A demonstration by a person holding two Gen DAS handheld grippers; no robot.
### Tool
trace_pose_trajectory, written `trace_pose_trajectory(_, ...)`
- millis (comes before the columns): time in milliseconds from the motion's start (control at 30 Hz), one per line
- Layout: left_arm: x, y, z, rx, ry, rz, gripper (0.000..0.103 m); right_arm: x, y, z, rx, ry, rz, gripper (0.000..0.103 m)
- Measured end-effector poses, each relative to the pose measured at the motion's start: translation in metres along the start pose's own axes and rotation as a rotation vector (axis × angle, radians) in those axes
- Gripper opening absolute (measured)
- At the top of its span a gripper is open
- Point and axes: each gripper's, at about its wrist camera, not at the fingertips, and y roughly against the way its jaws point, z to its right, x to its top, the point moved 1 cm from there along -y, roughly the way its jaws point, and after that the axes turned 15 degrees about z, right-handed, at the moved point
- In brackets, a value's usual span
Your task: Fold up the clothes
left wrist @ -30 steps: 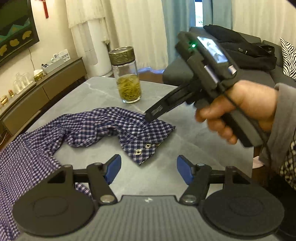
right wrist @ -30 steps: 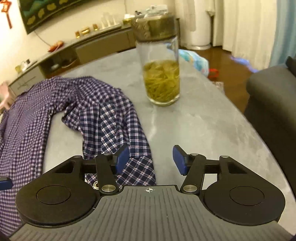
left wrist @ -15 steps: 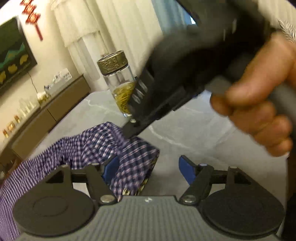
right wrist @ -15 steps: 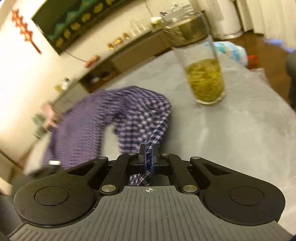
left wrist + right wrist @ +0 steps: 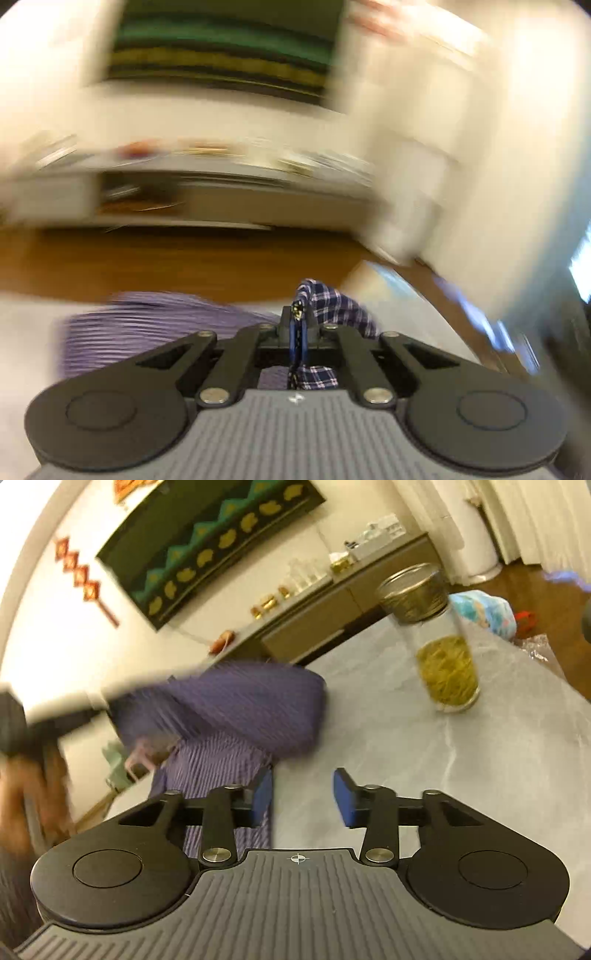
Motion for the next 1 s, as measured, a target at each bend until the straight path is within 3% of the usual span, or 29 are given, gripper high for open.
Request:
trace_pose_trajectory(67,0.016,-0.011,-0.078,0.091,0.128,-0.082,0.003,-0.029,0.009,-0.021,0.028,0.037,-0.057,0.05)
trace_pose_trajectory(167,0.01,-0.016,-0.117,0.161,0.094,-0.128,0.003,-0.076,0.015,-0.042,0.016,0.077,-0.172,0.054)
trace_pose_trajectory(333,-0.003,-0.025,-0.134,0.108,0.2,-0.115,0.003,-0.126,0.019,-0.059,-0.118,0.182,-0.264,0.055)
trace_pose_trajectory(500,0.001,-0.024,-0.115,0.014,0.183,-0.087,0.003,-0.144,0.019,-0.075,-0.158,0.259,-0.294,0.058)
trace_pose_trajectory(533,0.004,-0.021,-0.111,-0.006,0.179,-0.07,0.003,-0.147,0.018,-0.078,-0.154,0.281,-0.297,0.057)
trace_pose_trajectory(567,0.007,-0.019,-0.107,-0.026,0.175,-0.053,0.003,-0.149,0.018,-0.082,-0.164,0.306,-0.296,0.044)
trace_pose_trajectory(600,0.012,-0.016,-0.105,-0.04,0.177,-0.03,0.003,-0.152,0.018,-0.086,-0.169,0.325,-0.299,0.016)
trace_pose_trajectory(633,0.018,-0.014,-0.104,-0.054,0.179,-0.006,0.003,-0.154,0.017,-0.088,-0.167,0.327,-0.312,0.001)
trace_pose_trajectory(800,0.041,0.006,-0.109,-0.071,0.2,0.083,0.003,-0.152,0.031,-0.107,-0.111,0.362,-0.228,0.0)
trace_pose_trajectory(1000,0.052,0.015,-0.149,0.026,0.248,0.134,0.003,-0.161,0.048,-0.145,0.015,0.385,-0.192,0.0)
